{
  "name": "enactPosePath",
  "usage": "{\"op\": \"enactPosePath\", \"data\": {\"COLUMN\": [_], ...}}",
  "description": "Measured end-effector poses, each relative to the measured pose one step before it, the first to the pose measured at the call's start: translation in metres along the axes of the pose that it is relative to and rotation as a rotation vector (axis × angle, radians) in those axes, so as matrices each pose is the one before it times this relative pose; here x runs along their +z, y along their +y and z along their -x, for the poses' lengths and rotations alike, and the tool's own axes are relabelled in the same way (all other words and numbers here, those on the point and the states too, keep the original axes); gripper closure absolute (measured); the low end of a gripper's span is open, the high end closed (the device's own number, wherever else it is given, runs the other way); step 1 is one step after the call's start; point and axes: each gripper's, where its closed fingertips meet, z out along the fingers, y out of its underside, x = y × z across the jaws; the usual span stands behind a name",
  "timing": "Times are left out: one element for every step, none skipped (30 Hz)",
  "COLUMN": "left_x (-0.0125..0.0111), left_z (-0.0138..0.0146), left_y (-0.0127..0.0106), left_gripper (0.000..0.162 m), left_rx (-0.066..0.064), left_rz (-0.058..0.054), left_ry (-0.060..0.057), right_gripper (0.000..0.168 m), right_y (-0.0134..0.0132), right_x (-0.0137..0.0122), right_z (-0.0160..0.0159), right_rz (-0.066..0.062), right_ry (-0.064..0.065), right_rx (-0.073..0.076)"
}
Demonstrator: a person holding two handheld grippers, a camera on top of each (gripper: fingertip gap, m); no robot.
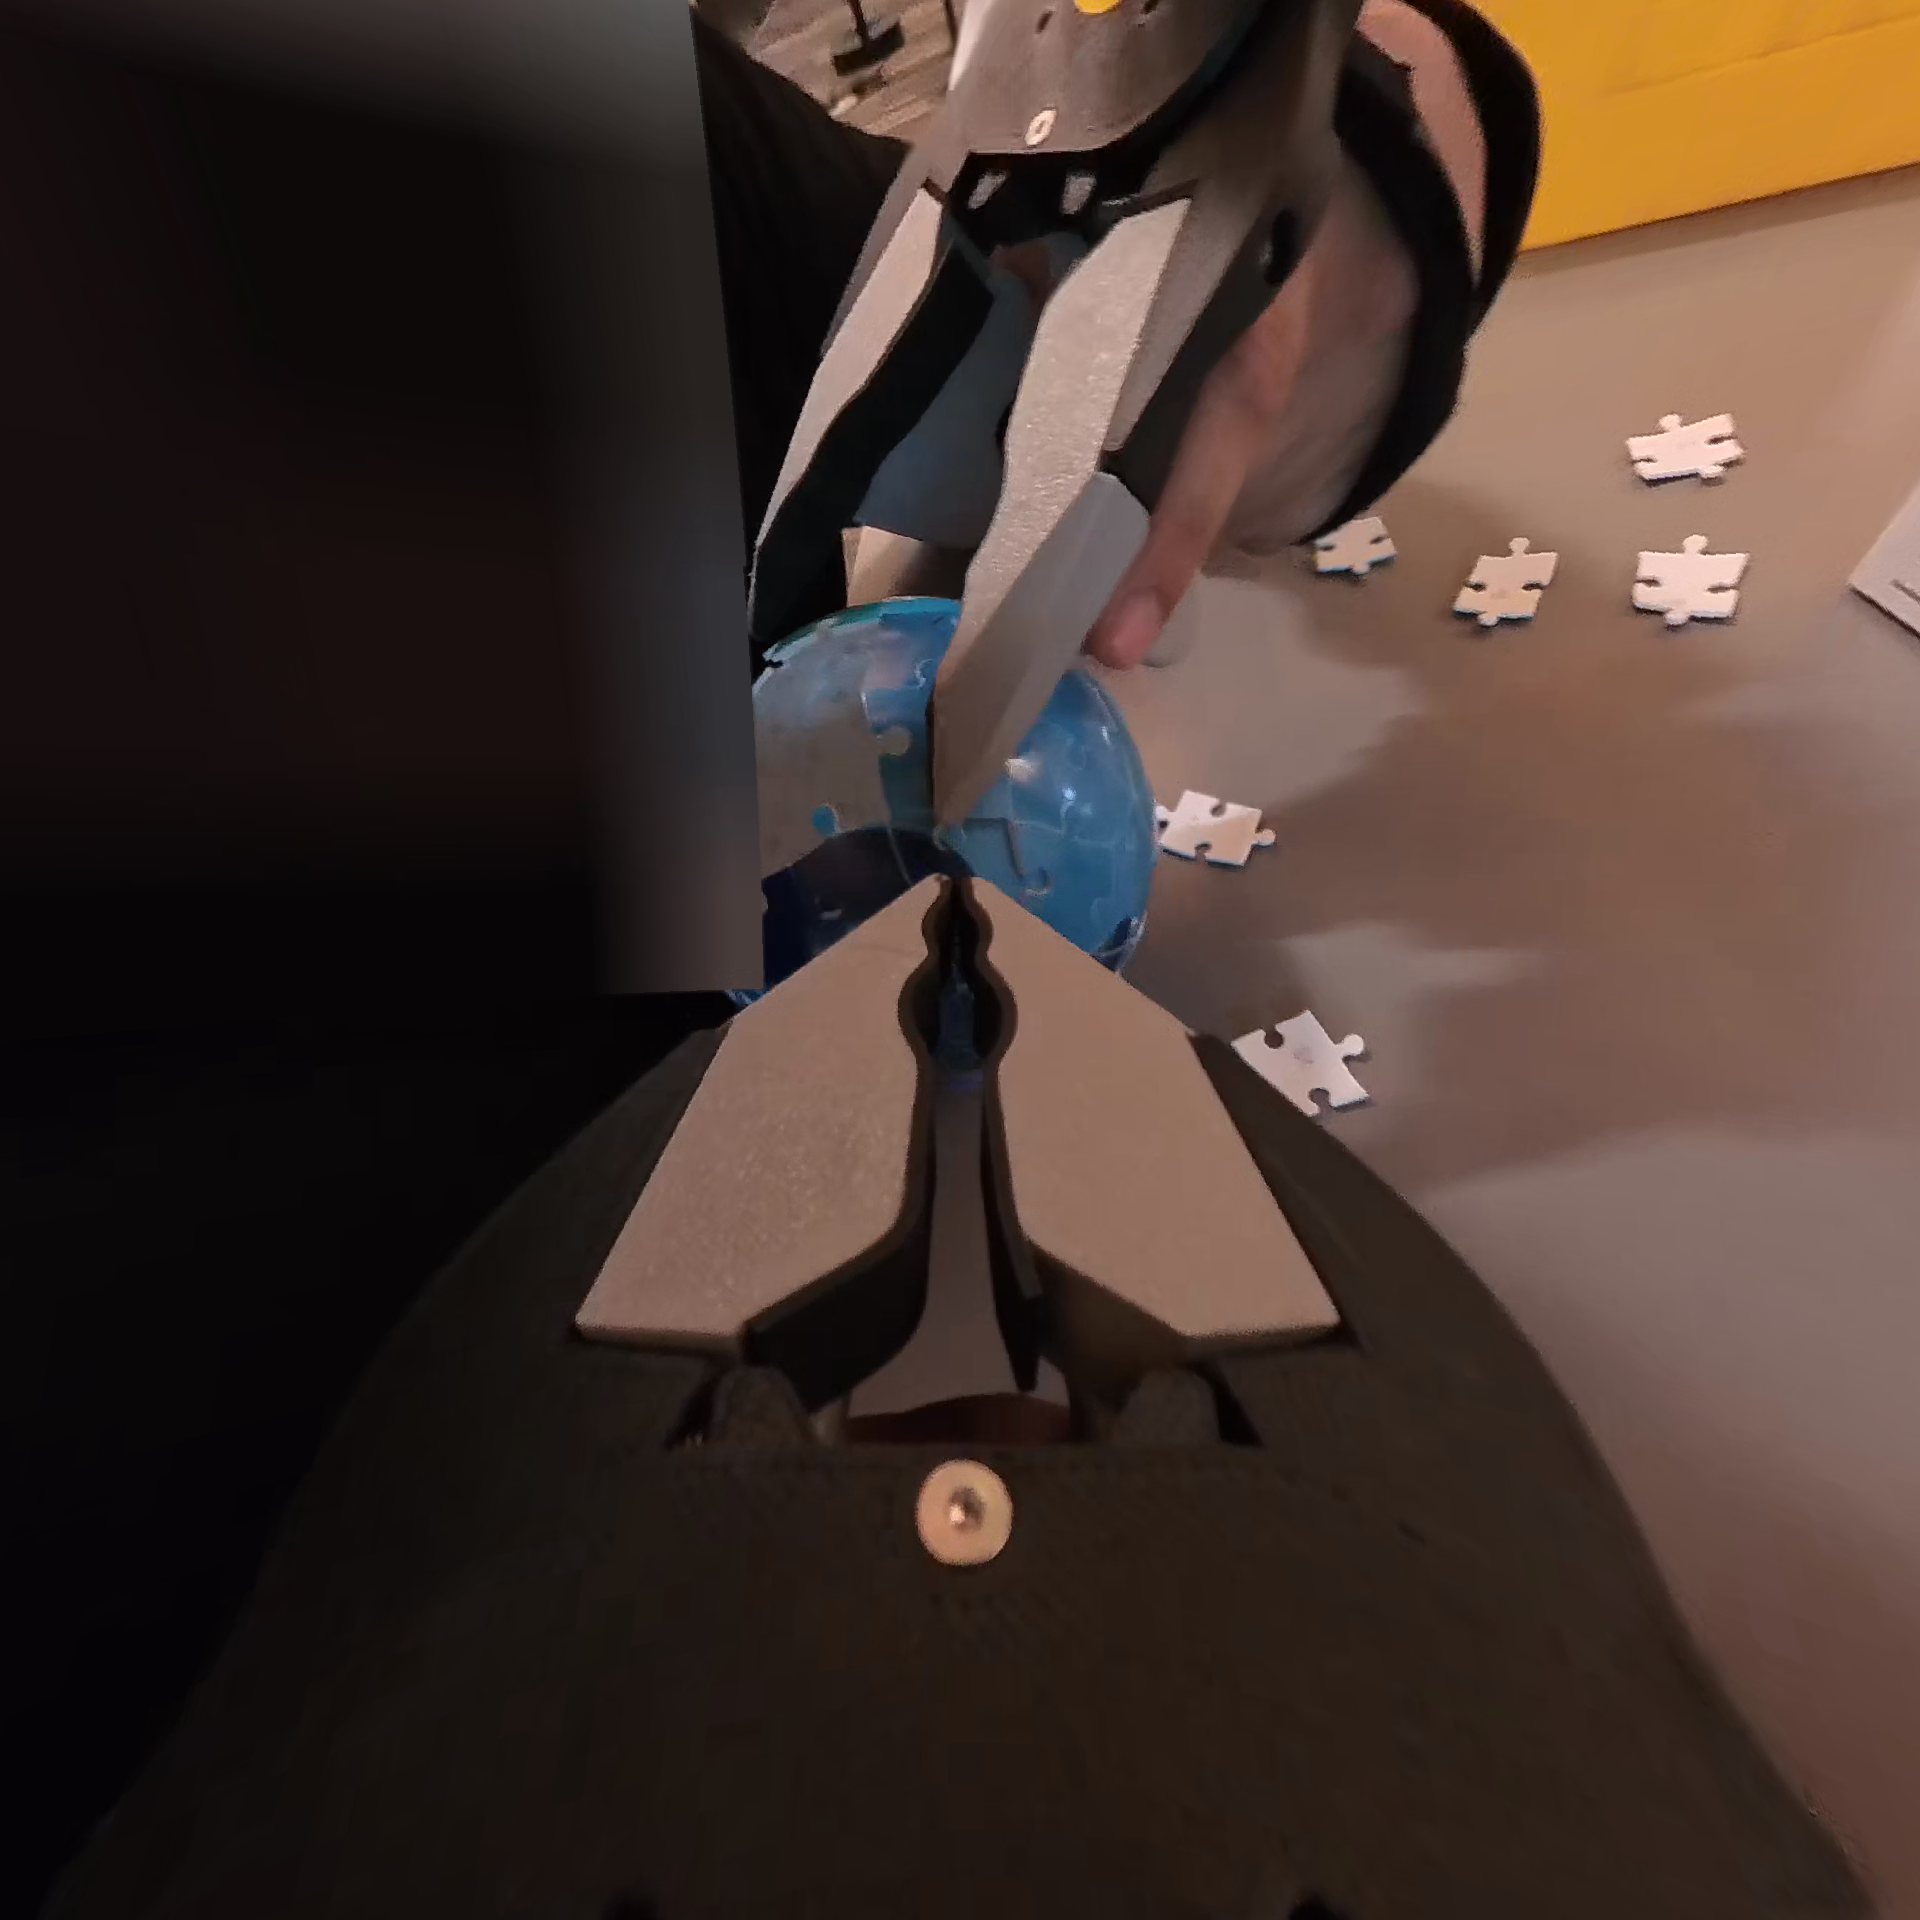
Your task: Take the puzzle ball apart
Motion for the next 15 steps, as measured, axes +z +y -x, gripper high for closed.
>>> {"op": "enactPosePath", "data": {"left_x": [-0.00036,-0.0003,-0.00037,-0.00047,-0.00072,-0.0009,-0.00127,-0.00152,-0.00215,-0.003,-0.0038,-0.00419,-0.00456,-0.00477,-0.0049], "left_z": [0.00012,0.00004,0.00018,0.00027,0.00031,0.00048,0.00038,0.00046,0.00101,0.00149,0.00154,0.00094,0.00052,0.00031,0.00054], "left_y": [0.00018,0.00006,-0.00015,-0.00028,-0.0001,-0.00046,-0.00102,-0.00141,-0.00106,-0.00177,-0.0031,-0.00371,-0.00393,-0.00444,-0.00408], "left_gripper": [0.066,0.066,0.067,0.067,0.068,0.068,0.068,0.069,0.069,0.068,0.068,0.068,0.068,0.068,0.068], "left_rx": [0.0017,0.0016,-0.0002,-0.0013,0.0,0.0018,0.003,0.0037,0.0052,0.0058,0.0048,0.005,0.0062,0.0059,0.0023], "left_rz": [0.0045,0.0013,-0.0026,-0.0022,0.0007,0.0009,-0.0007,0.0,0.005,0.0027,-0.004,-0.005,-0.0049,-0.0078,-0.0093], "left_ry": [-0.0014,-0.0007,-0.0001,0.0002,-0.0016,-0.0047,-0.0066,-0.0087,-0.0144,-0.0191,-0.0222,-0.0229,-0.0253,-0.0282,-0.031], "right_gripper": [0.168,0.168,0.168,0.167,0.164,0.163,0.161,0.157,0.155,0.155,0.155,0.156,0.155,0.154,0.152], "right_y": [0.00092,0.00139,0.00141,0.00126,0.00165,0.00099,0.00022,0.00017,0.0003,0.00001,0.00025,0.00096,0.00147,0.0017,0.00216], "right_x": [-0.00187,-0.00154,-0.00157,-0.00192,-0.00239,-0.00269,-0.00278,-0.00232,-0.00194,-0.00181,-0.00197,-0.00235,-0.00282,-0.00347,-0.00392], "right_z": [-0.00206,-0.00155,-0.00171,-0.00293,-0.00379,-0.00393,-0.00374,-0.00302,-0.00083,0.00041,0.00024,-0.00081,-0.00299,-0.00518,-0.0067], "right_rz": [-0.0065,-0.0044,-0.0046,-0.0057,-0.0062,-0.013,-0.02,-0.0186,-0.0174,-0.019,-0.0172,-0.0129,-0.0122,-0.0143,-0.0156], "right_ry": [0.0098,0.0079,0.0092,0.0158,0.02,0.0195,0.0182,0.0152,0.0061,0.0041,0.01,0.0179,0.0292,0.0391,0.0426], "right_rx": [0.0042,0.0003,-0.0002,0.0033,0.0051,0.0055,0.0115,0.0173,0.0156,0.011,0.0061,0.0016,-0.0012,-0.0011,0.0021]}}
